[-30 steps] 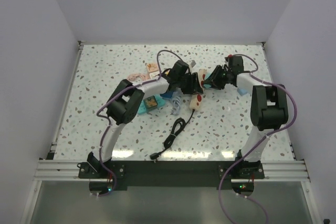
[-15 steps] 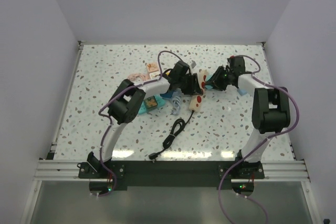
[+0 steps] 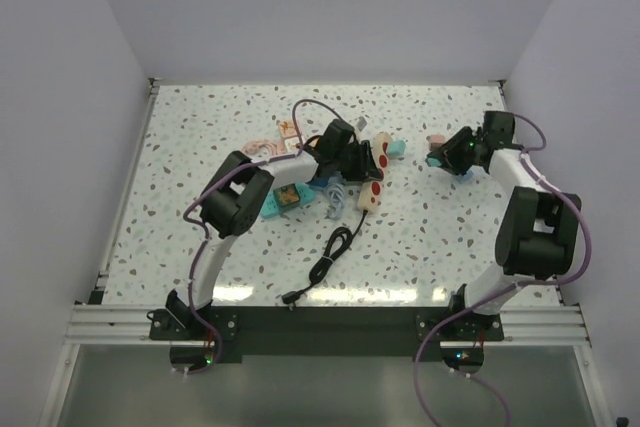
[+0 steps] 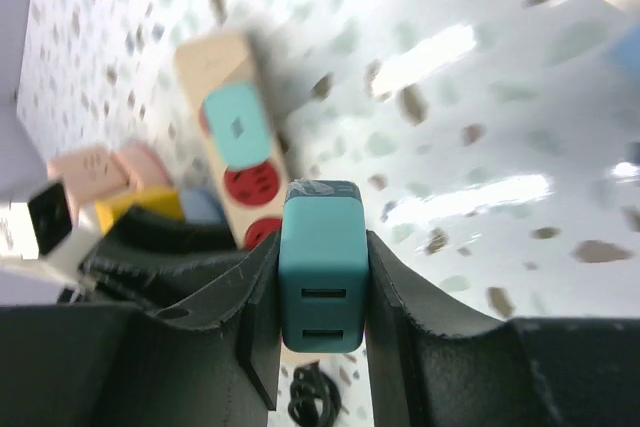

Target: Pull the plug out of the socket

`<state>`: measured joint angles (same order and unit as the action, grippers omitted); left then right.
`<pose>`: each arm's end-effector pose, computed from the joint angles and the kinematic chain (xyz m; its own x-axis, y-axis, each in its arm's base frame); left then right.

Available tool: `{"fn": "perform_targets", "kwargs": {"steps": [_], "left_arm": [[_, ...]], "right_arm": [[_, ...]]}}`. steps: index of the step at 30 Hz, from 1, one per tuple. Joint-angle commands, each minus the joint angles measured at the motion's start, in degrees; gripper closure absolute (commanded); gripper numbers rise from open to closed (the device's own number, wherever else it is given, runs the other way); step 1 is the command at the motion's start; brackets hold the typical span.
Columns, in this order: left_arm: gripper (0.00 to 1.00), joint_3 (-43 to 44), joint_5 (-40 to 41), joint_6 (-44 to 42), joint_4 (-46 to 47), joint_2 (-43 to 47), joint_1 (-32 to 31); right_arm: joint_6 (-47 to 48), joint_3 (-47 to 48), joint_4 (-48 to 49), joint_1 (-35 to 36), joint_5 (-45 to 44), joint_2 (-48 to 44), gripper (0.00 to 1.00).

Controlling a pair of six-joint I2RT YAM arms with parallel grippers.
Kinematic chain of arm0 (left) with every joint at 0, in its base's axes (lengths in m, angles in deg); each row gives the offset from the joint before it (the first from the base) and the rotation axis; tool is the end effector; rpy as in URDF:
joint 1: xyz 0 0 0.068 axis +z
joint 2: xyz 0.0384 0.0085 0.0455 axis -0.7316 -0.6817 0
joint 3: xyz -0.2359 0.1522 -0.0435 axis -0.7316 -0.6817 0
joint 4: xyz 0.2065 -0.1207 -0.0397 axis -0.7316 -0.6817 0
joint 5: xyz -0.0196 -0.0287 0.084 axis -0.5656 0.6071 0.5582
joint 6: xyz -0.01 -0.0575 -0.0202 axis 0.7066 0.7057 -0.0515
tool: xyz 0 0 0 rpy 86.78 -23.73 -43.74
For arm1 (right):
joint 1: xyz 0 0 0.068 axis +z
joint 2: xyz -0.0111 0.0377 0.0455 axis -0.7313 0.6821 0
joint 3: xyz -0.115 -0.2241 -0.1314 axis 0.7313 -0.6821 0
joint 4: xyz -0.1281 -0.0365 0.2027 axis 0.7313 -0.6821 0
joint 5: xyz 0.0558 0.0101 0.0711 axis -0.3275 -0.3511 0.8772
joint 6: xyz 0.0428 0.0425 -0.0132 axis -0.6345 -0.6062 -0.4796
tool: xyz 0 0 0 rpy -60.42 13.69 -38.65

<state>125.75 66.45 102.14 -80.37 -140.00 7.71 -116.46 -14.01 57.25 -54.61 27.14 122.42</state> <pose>0.3805 -0.3322 0.1535 -0.9058 -0.1081 -0.4097 0.2359 0.6746 -0.6994 0.3350 -0.0255 0.2304 -0.6709 0.6875 -0.2779 0.3919 0.6468 0.6543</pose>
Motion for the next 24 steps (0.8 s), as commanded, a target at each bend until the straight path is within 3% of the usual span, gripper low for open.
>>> {"fn": "perform_targets", "kwargs": {"steps": [1, 5, 6, 7, 8, 10, 15, 20, 24], "left_arm": [[1.0, -2.1, 0.2, -1.8, -1.7, 1.3, 0.7], [1.0, -1.7, -1.4, -1.5, -1.3, 2.0, 0.7], [1.0, -1.7, -1.4, -1.5, -1.4, 2.1, 0.7], [1.0, -1.7, -1.6, -1.5, -1.3, 2.3, 0.7], [1.0, -1.5, -1.8, -1.6, -1.3, 2.2, 0.8], [1.0, -1.6, -2.2, -1.8, -1.4, 2.6, 0.8], [1.0, -1.5, -3.3, -2.6, -1.5, 2.9, 0.8], [1.0, -1.4, -3.7, -3.9, -2.3, 2.9, 0.8], [1.0, -0.7, -4.4, -4.3, -2.6, 2.5, 0.7]], "right_arm": [[-3.1, 4.5, -0.1, -2.8, -8.0, 3.5, 1.0], [-4.7, 9.2, 1.5, -3.5, -7.9, 9.7, 0.98], [-4.9, 10.0, 1.6, -3.5, -7.9, 11.7, 0.91], [-5.1, 11.4, 1.5, -3.5, -8.2, 12.5, 0.72], [-5.2, 12.0, 1.1, -3.5, -8.9, 13.1, 0.62], [-4.8, 13.1, -0.1, -3.6, -11.4, 13.7, 0.48], [-3.9, 12.5, -2.1, -4.2, -14.7, 10.2, 0.27], [-1.0, 10.5, -1.8, -3.7, -11.3, 3.6, 0.23], [1.2, 11.5, -1.3, 0.1, -4.6, 7.2, 0.23]]}}
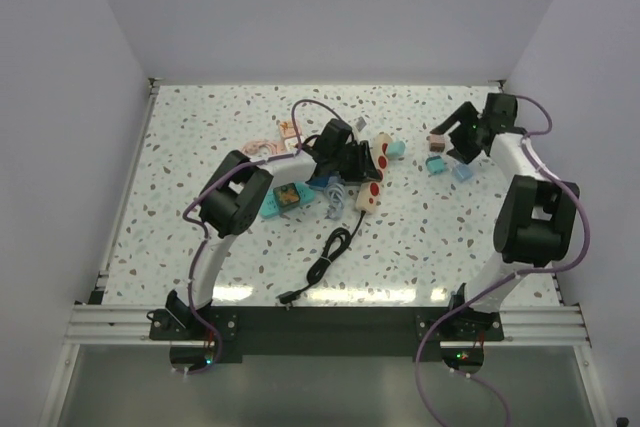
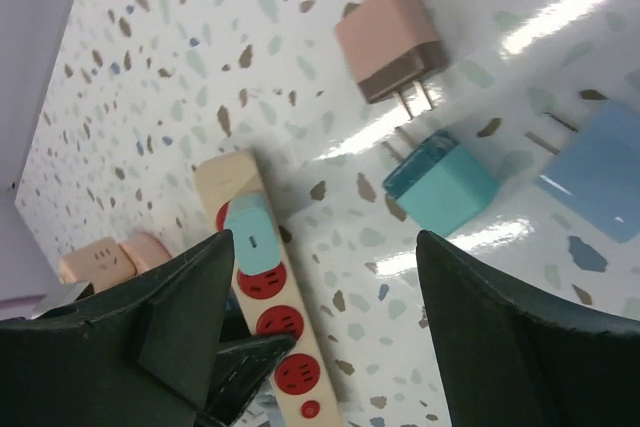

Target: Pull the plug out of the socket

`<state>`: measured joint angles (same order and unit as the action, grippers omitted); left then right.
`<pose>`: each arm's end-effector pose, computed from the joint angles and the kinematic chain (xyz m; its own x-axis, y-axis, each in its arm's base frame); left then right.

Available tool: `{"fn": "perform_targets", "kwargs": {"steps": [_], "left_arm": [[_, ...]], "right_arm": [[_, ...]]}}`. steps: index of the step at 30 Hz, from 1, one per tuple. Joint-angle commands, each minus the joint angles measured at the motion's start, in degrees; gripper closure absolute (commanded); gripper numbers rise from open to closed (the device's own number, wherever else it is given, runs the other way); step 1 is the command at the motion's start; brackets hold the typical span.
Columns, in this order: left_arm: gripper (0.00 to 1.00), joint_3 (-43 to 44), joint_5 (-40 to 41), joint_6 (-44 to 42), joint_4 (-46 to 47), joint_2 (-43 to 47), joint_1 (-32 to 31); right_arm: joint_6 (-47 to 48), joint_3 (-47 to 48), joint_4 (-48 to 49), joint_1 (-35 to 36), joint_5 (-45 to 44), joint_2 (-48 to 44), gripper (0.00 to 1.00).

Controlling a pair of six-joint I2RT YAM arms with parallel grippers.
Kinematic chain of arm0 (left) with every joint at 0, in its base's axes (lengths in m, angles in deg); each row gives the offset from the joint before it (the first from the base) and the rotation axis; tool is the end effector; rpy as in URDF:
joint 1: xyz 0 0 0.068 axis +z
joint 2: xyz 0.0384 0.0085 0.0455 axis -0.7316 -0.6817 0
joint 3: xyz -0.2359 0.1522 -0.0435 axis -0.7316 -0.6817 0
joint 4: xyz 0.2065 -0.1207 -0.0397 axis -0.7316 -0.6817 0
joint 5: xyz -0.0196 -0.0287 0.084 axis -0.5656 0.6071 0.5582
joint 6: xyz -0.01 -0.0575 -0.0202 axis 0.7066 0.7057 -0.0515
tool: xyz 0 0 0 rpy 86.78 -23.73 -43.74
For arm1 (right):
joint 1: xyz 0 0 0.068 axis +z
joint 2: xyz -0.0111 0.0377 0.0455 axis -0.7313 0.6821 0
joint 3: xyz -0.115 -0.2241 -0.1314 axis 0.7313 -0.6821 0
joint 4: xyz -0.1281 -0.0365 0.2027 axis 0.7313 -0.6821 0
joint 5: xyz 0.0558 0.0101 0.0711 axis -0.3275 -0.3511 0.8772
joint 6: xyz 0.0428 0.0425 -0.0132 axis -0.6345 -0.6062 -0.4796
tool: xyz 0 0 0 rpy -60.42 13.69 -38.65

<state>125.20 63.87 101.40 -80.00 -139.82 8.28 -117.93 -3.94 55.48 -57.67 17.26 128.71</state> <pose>0.3811 -0.3288 0.1532 -0.9122 -0.0854 -0.4007 0.2519 0.6543 -0.7130 0.3700 -0.0580 0.2422 -0.5347 0.7604 -0.3685 0.5055 0.6373 0.5816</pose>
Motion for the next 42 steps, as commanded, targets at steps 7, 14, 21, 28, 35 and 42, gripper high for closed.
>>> {"fn": "perform_targets", "kwargs": {"steps": [7, 14, 21, 28, 35, 42], "left_arm": [[1.0, 0.5, -2.8, -4.1, -3.7, 1.8, 0.2], [1.0, 0.6, -3.2, -3.9, -3.7, 2.2, 0.2], [0.68, 1.4, -4.1, -3.1, -1.8, 1.4, 0.2], [0.36, 8.5, -3.9, -2.4, -1.8, -2.6, 0.2], [0.73, 13.6, -4.0, -1.0, -2.9, -7.6, 0.2], [1.0, 9.2, -0.6, -2.0, -4.8, -6.5, 0.9]], "right_arm": [[2.3, 10.8, 1.2, 10.2, 7.8, 11.9, 0.23], [2.0, 14.7, 0.8, 13.3, 7.1, 17.6, 0.37], [2.4, 11.7, 2.0, 13.6, 9.3, 16.7, 1.0], [3.0, 6.3, 2.7, 13.7, 11.4, 13.6, 1.0], [1.0, 3.8, 4.5, 13.5, 13.6, 11.6, 1.0], [-0.3, 4.1, 3.4, 9.1, 15.6, 8.2, 1.0]]}}
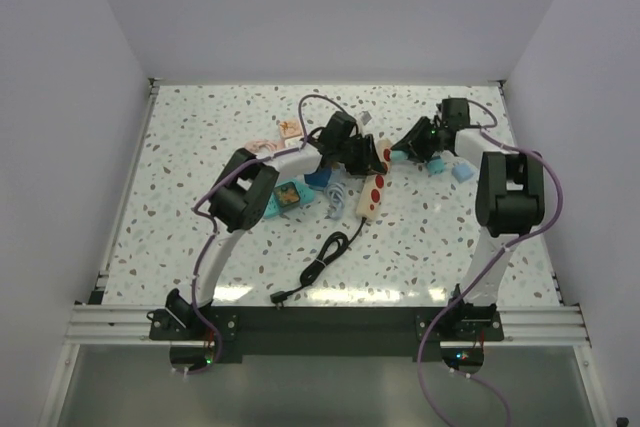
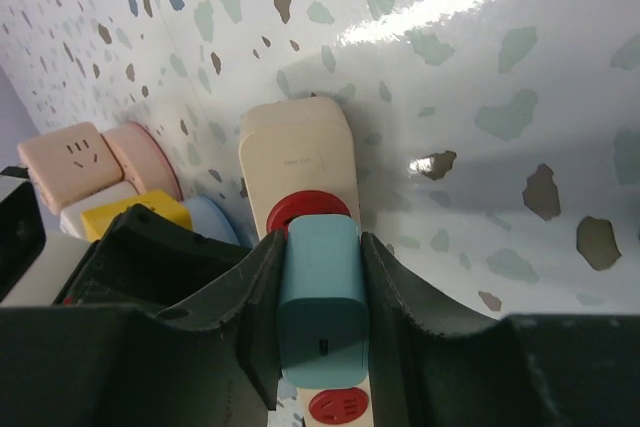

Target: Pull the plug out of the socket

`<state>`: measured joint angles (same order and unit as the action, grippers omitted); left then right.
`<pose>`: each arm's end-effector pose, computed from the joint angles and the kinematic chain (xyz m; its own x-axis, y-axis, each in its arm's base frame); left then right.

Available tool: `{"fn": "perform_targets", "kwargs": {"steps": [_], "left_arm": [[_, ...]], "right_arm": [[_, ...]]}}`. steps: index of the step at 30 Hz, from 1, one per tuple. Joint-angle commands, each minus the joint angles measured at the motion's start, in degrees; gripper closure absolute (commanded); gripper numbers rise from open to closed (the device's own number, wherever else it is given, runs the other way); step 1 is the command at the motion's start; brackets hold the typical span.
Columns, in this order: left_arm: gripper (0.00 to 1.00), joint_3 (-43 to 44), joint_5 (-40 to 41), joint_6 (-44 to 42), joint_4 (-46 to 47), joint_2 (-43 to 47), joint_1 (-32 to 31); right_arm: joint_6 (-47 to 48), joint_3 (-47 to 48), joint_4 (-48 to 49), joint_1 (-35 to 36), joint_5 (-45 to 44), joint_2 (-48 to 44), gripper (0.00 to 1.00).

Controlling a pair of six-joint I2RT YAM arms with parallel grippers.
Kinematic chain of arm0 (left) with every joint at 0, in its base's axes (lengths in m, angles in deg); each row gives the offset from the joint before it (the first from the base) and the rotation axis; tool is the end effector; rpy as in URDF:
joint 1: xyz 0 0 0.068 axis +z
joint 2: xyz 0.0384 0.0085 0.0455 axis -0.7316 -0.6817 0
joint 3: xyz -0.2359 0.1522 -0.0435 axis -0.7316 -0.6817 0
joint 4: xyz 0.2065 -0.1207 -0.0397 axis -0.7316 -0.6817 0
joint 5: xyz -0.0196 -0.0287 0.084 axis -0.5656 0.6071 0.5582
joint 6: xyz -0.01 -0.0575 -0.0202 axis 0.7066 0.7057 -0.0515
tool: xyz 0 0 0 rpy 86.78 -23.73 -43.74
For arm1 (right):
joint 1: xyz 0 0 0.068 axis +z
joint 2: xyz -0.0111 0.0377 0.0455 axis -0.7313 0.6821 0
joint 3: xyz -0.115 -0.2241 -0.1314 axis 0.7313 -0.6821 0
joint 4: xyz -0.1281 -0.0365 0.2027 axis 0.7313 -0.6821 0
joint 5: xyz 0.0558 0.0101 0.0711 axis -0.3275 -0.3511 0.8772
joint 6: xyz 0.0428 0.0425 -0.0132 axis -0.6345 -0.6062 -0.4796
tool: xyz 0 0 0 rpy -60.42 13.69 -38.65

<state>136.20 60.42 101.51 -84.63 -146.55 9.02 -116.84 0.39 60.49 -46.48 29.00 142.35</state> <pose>0.4062 -0.3433 0.1469 -0.9262 -0.0652 -0.3713 0.2515 0.6270 -0.7373 0.4162 0.0242 0.1840 -0.7813 0.5811 -0.2279 0.3141 0.6815 0.6609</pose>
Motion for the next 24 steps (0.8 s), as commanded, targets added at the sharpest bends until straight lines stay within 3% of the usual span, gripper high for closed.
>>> {"fn": "perform_targets", "kwargs": {"steps": [1, 4, 11, 17, 20, 24], "left_arm": [[1.0, -3.3, 3.3, -1.8, 0.4, 0.7, 0.3], [1.0, -4.4, 3.9, -1.8, 0.5, 1.3, 0.8], [1.0, -4.1, 2.2, -1.2, 1.3, 1.7, 1.3], [1.0, -3.0, -1.9, 0.1, 2.8, 4.0, 1.3], [1.0, -3.5, -4.2, 0.6, 5.3, 6.9, 1.3], [1.0, -7.1, -9.3, 2.8, 11.3, 12.3, 1.3]], "right_arm": [[-1.5, -0.6, -1.6, -2.8, 4.2, -6.1, 1.0], [-1.3, -1.7, -2.6, -6.1, 4.2, -8.1, 1.0], [-2.1, -1.2, -6.7, -12.8, -8.0, -8.1, 1.0], [-2.2, 5.6, -8.6, -13.5, -13.5, -3.3, 0.45], [-2.3, 6.3, -9.1, -13.8, -15.2, -3.8, 0.31], [-1.9, 5.7, -10.0, -14.0, -15.7, -6.1, 0.24]]}}
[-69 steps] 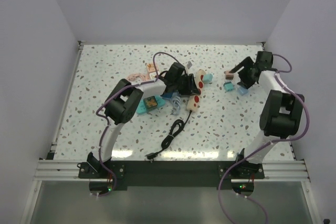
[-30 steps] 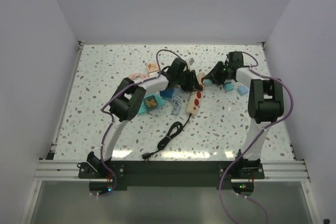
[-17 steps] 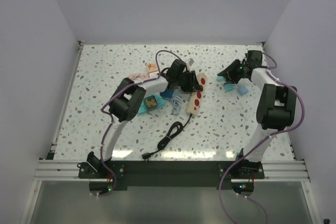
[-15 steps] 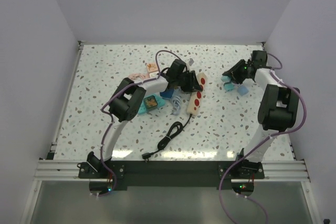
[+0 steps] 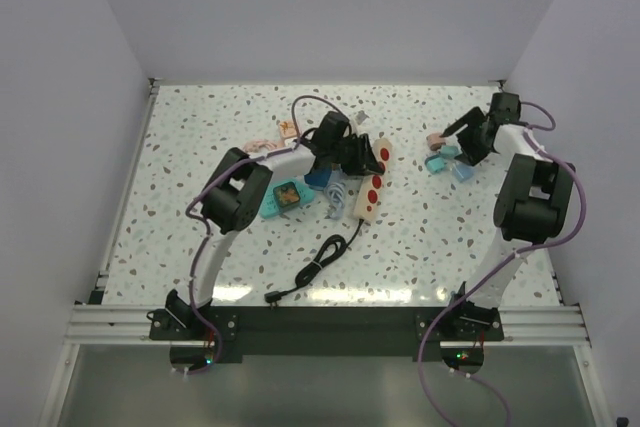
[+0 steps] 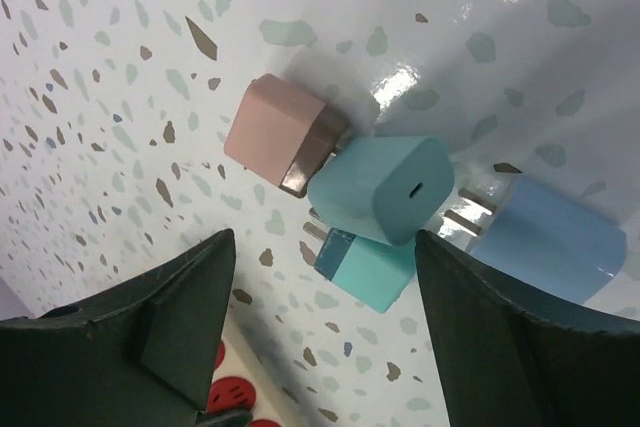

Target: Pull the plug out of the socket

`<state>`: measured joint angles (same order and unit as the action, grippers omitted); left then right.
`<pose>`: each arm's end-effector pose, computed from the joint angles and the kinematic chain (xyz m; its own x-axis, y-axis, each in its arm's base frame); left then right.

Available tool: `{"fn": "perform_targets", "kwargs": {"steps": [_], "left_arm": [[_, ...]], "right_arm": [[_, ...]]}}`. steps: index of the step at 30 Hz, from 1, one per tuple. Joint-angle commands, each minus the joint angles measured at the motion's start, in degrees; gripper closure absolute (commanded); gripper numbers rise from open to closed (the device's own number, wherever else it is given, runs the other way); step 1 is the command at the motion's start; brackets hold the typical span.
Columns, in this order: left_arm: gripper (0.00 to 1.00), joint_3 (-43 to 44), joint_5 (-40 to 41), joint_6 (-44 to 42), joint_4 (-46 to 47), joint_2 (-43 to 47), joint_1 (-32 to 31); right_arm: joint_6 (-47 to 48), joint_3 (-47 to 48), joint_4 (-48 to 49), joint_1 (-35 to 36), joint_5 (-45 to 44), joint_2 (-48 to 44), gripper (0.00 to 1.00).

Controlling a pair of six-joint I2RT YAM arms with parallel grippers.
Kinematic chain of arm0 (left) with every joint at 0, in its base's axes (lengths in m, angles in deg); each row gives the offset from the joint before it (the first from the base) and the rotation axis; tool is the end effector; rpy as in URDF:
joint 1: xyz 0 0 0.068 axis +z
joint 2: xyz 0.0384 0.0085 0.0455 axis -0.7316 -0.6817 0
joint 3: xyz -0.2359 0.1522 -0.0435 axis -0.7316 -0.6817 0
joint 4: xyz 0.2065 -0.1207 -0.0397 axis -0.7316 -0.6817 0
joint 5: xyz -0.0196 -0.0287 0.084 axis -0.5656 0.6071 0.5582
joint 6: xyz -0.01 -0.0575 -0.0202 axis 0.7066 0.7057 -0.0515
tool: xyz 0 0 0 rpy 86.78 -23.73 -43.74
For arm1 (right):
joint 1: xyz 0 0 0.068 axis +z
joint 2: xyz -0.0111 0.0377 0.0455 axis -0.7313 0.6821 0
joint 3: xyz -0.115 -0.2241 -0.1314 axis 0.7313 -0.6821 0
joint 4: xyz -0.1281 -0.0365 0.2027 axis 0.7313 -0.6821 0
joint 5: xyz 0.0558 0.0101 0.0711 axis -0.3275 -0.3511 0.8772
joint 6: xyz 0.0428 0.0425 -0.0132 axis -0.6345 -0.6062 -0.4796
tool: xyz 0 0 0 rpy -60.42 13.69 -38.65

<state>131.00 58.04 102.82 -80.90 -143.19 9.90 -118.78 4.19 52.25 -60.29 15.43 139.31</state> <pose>0.4005 -0.3310 0.1550 -0.9293 -0.0778 -0.3610 0.2488 0.5907 -0.7676 0.4032 -0.0849 0.2111 -0.5099 0.8026 -0.3096 0.6106 0.5911 0.5271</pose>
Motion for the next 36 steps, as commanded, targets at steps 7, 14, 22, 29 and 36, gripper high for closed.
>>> {"fn": "perform_targets", "kwargs": {"steps": [7, 14, 22, 29, 36], "left_arm": [[1.0, -6.5, -9.2, 5.4, 12.7, 20.4, 0.6], [1.0, -3.5, -2.1, 10.5, 16.4, 22.3, 6.8], [1.0, 20.9, -6.1, 30.9, 29.6, 1.6, 12.7], [1.0, 15.4, 19.2, 38.7, 42.2, -4.2, 20.9], [1.0, 12.3, 36.8, 41.2, 37.4, -5.6, 27.8]], "right_arm": [[1.8, -0.6, -4.7, -0.3, -0.2, -9.4, 0.22], [3.1, -2.0, -6.0, 0.2, 3.1, -13.6, 0.21], [3.8, 0.0, -7.0, 1.0, 4.8, -12.7, 0.21], [5.7, 2.0, -5.9, 3.8, 5.7, -12.3, 0.21], [8.2, 6.0, -4.2, 6.6, 11.2, -6.5, 0.21]]}}
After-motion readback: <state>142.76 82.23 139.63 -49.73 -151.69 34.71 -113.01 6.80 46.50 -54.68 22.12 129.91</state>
